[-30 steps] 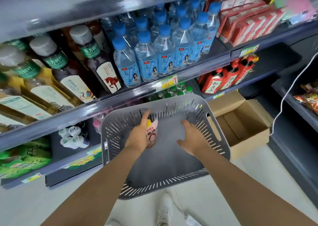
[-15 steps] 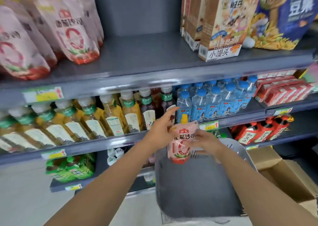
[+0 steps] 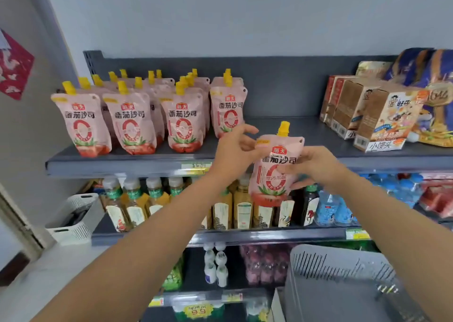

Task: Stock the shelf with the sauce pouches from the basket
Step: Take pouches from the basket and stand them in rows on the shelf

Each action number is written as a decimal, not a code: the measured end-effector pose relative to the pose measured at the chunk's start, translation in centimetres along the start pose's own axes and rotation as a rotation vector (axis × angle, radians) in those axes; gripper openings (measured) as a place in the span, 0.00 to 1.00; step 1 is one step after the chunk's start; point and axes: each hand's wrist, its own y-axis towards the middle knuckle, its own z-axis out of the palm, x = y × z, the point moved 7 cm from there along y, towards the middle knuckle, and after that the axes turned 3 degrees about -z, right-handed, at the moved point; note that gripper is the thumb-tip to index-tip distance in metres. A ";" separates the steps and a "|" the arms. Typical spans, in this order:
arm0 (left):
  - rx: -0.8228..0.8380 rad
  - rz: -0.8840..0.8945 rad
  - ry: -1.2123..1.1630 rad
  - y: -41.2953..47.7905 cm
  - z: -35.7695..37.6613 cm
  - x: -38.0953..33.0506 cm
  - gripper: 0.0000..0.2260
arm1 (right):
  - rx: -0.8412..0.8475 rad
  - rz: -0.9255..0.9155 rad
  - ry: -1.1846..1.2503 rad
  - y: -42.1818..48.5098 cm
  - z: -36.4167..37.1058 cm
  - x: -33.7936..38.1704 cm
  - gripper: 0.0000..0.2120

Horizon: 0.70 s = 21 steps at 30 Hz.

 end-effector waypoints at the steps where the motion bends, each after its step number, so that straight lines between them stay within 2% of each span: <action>1: -0.005 0.012 0.004 0.3 -1.1 -0.3 0.20 | -0.031 -0.036 0.007 0.5 0.4 1.6 0.13; 6: -0.018 0.076 0.075 2.2 -5.1 -1.4 0.18 | -0.149 -0.162 0.022 3.4 2.0 9.0 0.14; 9: -0.025 0.082 0.104 3.8 -6.1 -1.5 0.21 | -0.171 -0.205 0.000 5.6 2.9 11.6 0.14; 15: -0.069 0.046 0.272 6.7 -6.4 1.5 0.24 | -0.174 -0.158 -0.015 10.6 5.1 10.1 0.13; 21: -0.079 -0.036 0.354 8.4 -6.1 4.6 0.25 | -0.105 -0.130 -0.066 14.6 6.4 7.7 0.11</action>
